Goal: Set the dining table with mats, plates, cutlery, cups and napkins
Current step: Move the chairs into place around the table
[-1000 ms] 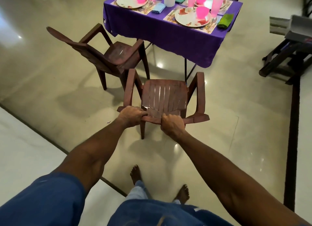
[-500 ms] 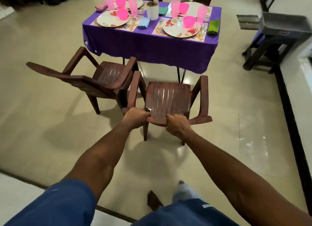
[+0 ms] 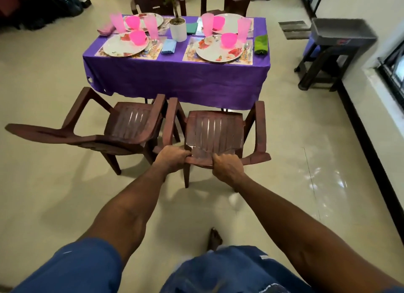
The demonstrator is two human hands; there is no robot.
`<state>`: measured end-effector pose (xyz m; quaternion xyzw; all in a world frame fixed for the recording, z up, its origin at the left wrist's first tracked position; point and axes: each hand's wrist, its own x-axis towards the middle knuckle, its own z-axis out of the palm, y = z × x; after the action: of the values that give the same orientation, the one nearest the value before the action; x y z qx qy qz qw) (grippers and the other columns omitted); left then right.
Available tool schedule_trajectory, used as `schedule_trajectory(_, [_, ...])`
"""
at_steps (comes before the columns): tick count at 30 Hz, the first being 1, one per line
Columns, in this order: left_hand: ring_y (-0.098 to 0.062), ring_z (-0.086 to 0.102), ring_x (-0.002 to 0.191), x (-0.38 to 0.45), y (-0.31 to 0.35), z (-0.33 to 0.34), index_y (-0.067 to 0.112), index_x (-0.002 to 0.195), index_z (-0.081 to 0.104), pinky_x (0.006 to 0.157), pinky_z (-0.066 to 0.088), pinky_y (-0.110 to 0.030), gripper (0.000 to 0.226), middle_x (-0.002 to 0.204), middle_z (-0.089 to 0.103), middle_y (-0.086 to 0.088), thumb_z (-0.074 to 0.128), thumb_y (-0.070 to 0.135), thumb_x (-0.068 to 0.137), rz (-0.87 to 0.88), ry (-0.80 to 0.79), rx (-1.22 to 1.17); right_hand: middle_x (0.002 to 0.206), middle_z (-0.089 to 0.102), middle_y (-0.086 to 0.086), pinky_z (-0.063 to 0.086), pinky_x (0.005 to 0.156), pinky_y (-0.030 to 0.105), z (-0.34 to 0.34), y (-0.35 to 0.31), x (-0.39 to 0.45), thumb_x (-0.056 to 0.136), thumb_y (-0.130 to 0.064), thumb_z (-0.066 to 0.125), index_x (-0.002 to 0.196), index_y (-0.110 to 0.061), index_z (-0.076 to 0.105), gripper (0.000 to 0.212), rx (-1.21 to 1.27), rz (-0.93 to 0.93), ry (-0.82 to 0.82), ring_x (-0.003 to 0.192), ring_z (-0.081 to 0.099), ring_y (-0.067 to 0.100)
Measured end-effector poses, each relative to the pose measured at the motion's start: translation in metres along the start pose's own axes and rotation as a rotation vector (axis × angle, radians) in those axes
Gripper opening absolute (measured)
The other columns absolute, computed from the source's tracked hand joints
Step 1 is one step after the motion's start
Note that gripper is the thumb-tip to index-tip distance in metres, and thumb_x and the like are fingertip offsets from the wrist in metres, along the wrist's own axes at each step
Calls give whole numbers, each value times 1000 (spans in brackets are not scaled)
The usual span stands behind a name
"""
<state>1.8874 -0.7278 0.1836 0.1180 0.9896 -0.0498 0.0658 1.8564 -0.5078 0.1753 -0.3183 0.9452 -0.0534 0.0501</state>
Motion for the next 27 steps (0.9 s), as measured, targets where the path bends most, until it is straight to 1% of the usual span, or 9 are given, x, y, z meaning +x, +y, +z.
schedule_trajectory(5, [-16,67,88,7,-16,3,30,107,65,76,55,-34,19,94,68,6,54,36,93,-18,-11,-7,72,58,-3,32,53,27,-3,-1,16,97,-28,46,96,-20,56,13,-2,-1,-24,54,46,16])
schedule_trajectory(9, [-17,67,82,13,-21,9,31,108,63,71,56,-35,18,90,68,6,54,35,93,-12,-4,13,71,56,-2,35,54,25,-4,1,22,97,-30,46,103,-21,58,16,-12,14,-32,58,51,17])
schedule_trajectory(13, [-15,65,76,16,-27,10,30,100,62,67,55,-34,10,83,65,8,53,33,95,28,3,11,73,55,-2,37,58,27,-4,-3,23,96,-27,48,108,-19,58,17,-21,53,-24,62,51,20])
schedule_trajectory(16, [-15,65,75,18,-34,9,30,96,63,65,55,-33,10,82,64,8,53,33,94,48,9,4,74,51,-3,37,62,28,-6,-10,25,96,-26,50,110,-18,58,18,-18,77,-34,64,49,19])
schedule_trajectory(18, [-14,65,76,19,-36,10,30,95,63,67,55,-33,11,83,65,8,53,33,94,60,4,-11,78,56,-1,38,64,29,-7,-13,26,95,-24,50,111,-18,58,19,-26,87,-51,66,49,19])
schedule_trajectory(20, [-14,65,77,20,-36,8,30,94,63,67,54,-33,10,84,66,8,53,33,94,69,-5,-22,87,64,1,39,65,29,-10,-11,28,93,-24,51,112,-19,58,20,-17,91,-63,70,51,19])
schedule_trajectory(22, [-15,66,78,20,-41,7,31,94,63,69,56,-34,9,84,66,8,54,32,92,59,-16,-23,94,68,2,43,71,30,-12,-9,29,91,-26,54,108,-20,60,20,-1,96,-80,77,56,21])
schedule_trajectory(24, [-16,67,80,20,-46,9,32,96,63,71,57,-36,10,86,67,9,55,31,91,43,-24,-27,96,68,1,46,81,34,-13,-7,30,89,-28,56,105,-21,62,18,10,113,-95,86,61,23])
schedule_trajectory(27, [-17,66,85,19,-48,10,33,98,65,71,55,-35,13,89,68,9,56,30,88,9,-19,-38,95,69,1,49,91,39,-9,-7,33,90,-28,56,101,-22,63,15,-10,137,-105,87,63,23])
